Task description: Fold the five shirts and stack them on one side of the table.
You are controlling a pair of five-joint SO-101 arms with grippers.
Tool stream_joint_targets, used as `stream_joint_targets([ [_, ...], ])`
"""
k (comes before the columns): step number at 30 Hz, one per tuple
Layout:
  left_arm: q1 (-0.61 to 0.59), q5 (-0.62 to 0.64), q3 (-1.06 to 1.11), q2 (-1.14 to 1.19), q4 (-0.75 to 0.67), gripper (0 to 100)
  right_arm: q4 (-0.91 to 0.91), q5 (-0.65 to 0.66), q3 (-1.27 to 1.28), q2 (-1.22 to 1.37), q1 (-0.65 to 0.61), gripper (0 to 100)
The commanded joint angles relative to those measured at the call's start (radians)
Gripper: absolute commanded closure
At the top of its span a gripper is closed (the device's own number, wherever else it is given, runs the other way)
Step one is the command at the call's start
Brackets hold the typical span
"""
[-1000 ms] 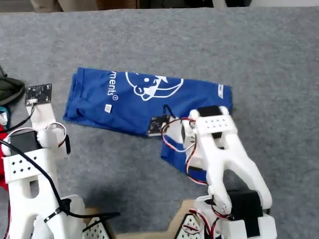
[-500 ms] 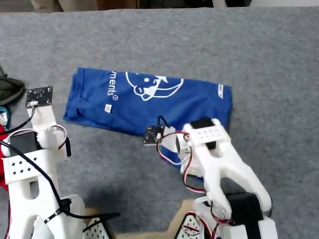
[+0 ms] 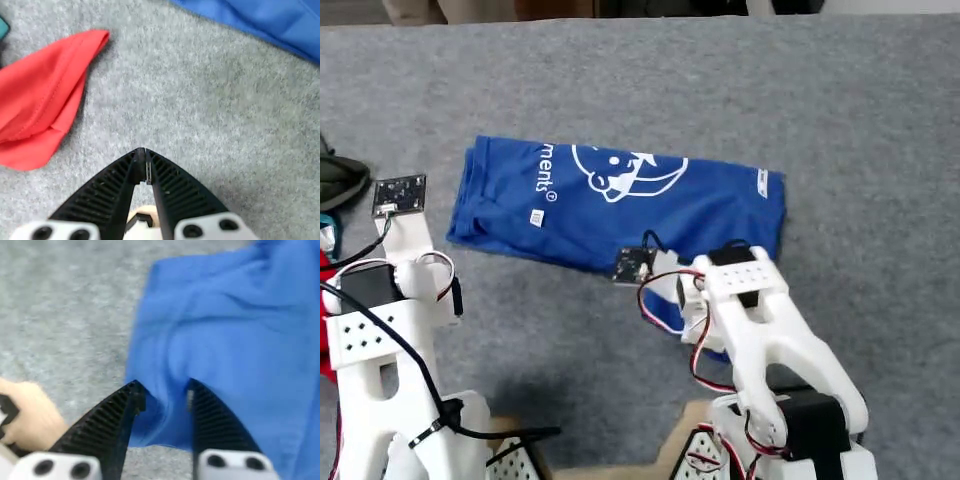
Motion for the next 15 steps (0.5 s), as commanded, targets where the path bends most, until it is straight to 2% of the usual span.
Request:
stream_joint_targets([
  [1, -0.011, -0.008, -0.064, -0.021, 0.035, 98, -0.011, -0.011, 0.027, 0.024, 0.018, 96.6],
  [3, -0.011, -0.008, -0.083, -0.021, 0.04, 98, -0.009, -0.011, 0.013, 0.038, 0.018, 99.3],
  [9, -0.011, -0.008, -0.087, -0.021, 0.038, 98, 0.011, -0.032, -0.071, 0.048, 0.042, 99.2],
  [15, -0.011, -0.008, -0.083, -0.021, 0.038, 98, 0.189, -0.064, -0.337, 0.05, 0.053, 99.2],
])
